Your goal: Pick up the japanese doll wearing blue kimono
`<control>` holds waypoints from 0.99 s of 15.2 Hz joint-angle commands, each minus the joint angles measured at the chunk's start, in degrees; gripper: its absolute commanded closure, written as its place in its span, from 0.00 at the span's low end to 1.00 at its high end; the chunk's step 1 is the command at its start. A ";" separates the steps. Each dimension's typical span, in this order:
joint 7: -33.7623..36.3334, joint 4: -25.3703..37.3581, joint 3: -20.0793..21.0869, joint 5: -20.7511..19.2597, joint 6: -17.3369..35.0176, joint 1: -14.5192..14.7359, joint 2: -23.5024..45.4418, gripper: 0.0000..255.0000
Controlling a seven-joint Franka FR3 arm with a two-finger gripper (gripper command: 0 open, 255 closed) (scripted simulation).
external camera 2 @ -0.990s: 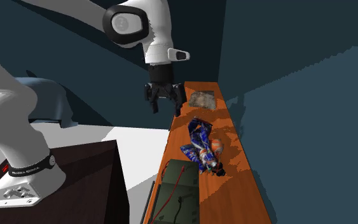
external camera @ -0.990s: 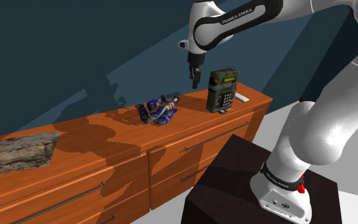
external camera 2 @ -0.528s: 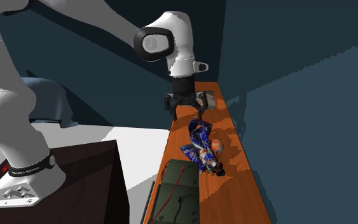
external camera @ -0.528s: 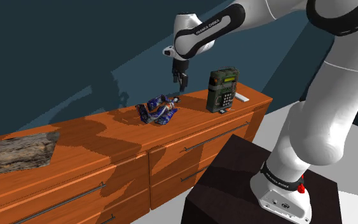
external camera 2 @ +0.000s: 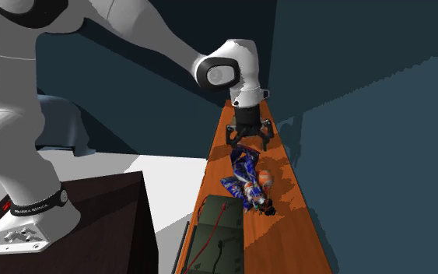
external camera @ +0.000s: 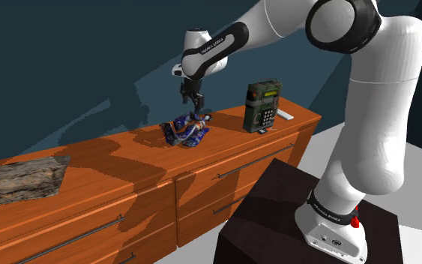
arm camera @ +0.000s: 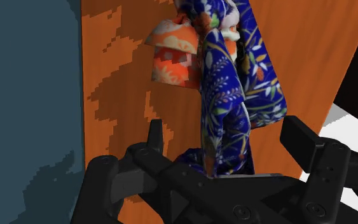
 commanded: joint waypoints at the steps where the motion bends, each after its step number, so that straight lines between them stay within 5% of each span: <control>1: -1.89 0.86 0.75 0.52 1.26 -0.08 1.94 0.00; 9: -2.09 -0.65 1.08 1.14 5.48 -0.36 4.69 0.00; 10: -2.17 -0.60 1.06 1.16 5.44 -0.42 4.69 1.00; 15: -2.18 -0.58 1.06 1.17 5.44 -0.43 4.71 1.00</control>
